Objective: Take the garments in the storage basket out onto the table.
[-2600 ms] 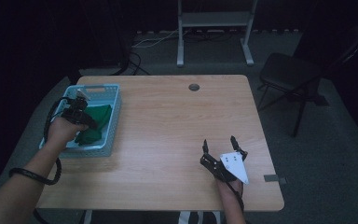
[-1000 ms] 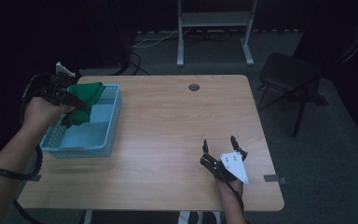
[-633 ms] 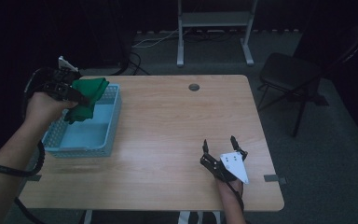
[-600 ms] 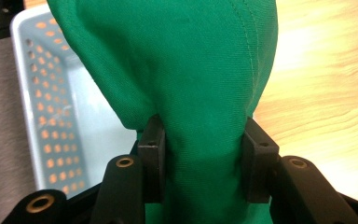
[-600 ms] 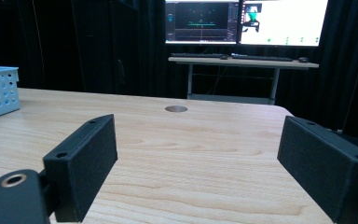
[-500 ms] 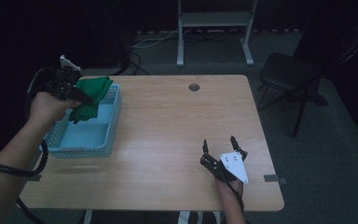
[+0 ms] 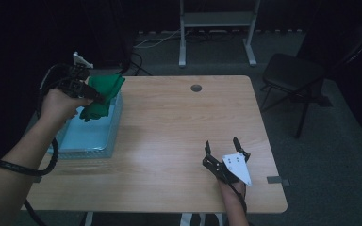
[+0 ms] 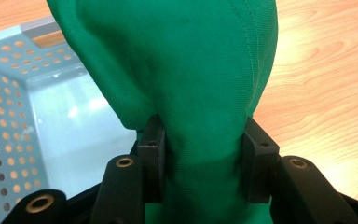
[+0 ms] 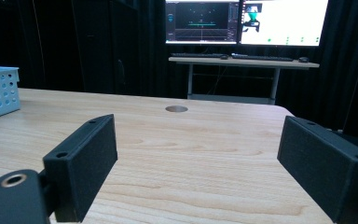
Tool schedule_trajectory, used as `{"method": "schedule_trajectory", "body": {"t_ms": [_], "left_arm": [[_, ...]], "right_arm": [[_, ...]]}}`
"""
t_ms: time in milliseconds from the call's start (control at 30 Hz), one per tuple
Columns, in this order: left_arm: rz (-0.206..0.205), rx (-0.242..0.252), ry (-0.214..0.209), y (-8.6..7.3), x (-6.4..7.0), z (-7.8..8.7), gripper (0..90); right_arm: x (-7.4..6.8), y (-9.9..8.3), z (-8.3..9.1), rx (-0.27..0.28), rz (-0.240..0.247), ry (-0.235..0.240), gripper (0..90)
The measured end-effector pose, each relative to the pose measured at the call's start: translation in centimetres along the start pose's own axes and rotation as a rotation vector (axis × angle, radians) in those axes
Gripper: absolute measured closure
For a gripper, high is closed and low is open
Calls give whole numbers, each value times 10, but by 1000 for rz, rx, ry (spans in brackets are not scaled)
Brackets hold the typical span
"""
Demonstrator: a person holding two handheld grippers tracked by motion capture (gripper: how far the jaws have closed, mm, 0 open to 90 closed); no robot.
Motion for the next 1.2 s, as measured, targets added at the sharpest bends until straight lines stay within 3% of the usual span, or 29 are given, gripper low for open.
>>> {"method": "schedule_trajectory", "body": {"t_ms": [433,733,1200], "left_arm": [[-25,10,-51,10,26,-5,595],[-34,8,-53,15,39,-9,595],[-50,4,-76,23,72,-26,592]], "right_arm": [[0,0,0,1,0,2,111],[0,0,0,1,-1,4,111],[0,0,0,-1,-1,8,111]]}}
Point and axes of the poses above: each handheld gripper's, and its own axes: z roughly backward along the jaws, y roughly out of its top, x roughly to its right, the point moved 10 cm from there along -z, roughly forward along the jaws, and after that the axes turned 2 degrees about -y, right-handed, at the moved point
